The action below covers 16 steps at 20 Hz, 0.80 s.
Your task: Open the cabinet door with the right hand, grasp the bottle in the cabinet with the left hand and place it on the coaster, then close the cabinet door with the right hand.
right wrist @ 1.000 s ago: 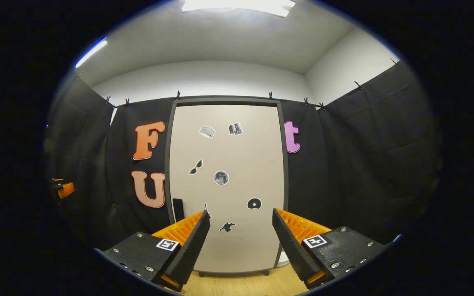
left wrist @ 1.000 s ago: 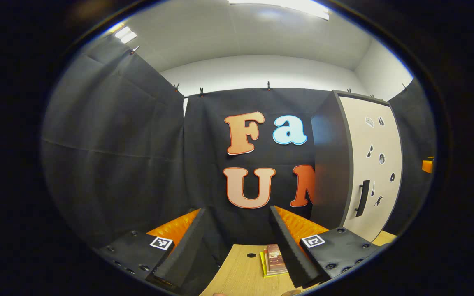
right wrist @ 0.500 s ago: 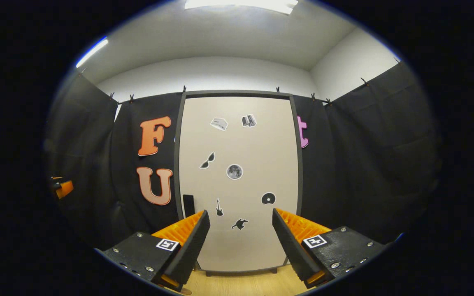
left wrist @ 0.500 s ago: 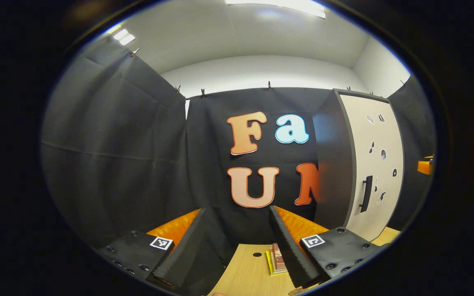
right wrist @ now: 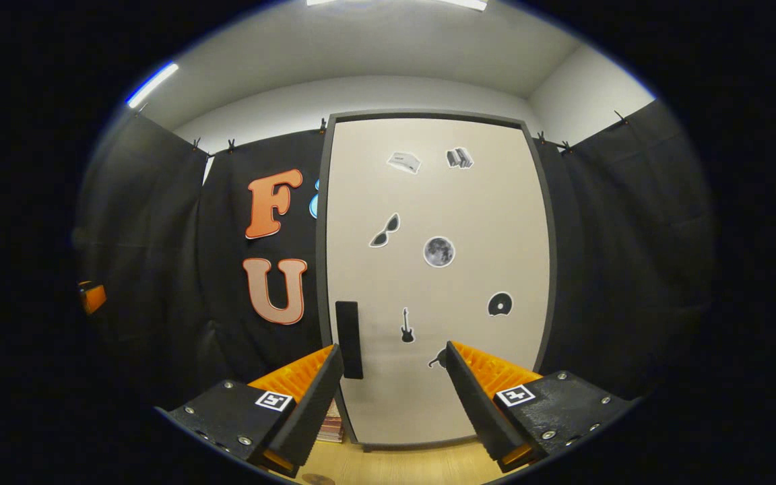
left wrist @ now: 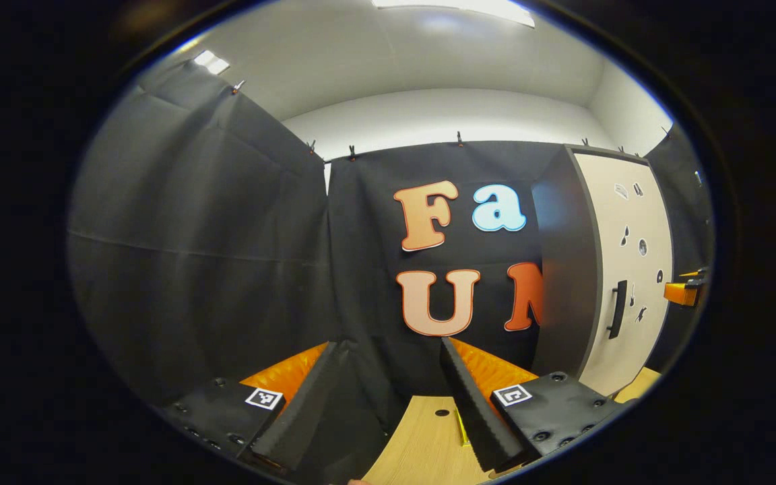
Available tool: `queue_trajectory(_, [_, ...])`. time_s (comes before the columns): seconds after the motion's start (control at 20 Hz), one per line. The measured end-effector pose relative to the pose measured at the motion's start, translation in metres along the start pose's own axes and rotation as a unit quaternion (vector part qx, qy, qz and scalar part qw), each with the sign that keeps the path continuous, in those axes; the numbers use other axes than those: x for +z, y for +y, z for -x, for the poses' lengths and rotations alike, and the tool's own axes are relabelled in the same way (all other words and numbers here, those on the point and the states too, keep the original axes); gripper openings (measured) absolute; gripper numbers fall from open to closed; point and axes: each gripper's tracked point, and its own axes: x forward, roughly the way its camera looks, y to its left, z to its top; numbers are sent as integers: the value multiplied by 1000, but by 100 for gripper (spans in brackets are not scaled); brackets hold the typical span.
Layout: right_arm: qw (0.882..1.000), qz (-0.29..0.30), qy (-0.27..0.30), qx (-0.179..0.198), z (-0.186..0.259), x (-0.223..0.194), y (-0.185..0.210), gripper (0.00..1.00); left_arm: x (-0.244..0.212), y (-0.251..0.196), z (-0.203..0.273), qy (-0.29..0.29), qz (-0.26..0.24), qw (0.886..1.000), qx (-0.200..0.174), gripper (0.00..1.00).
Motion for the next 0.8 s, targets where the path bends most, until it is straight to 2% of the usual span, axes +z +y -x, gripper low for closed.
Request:
queue_trajectory(0.2, [1000,-5,15,4,-32,-13,15,94,-4,22,6,4,-3,1000,21,98])
queue_trajectory(0.8, [998,37,46,-8,-112,-51,37,92,-18,72,17,24,-11,997,75,98])
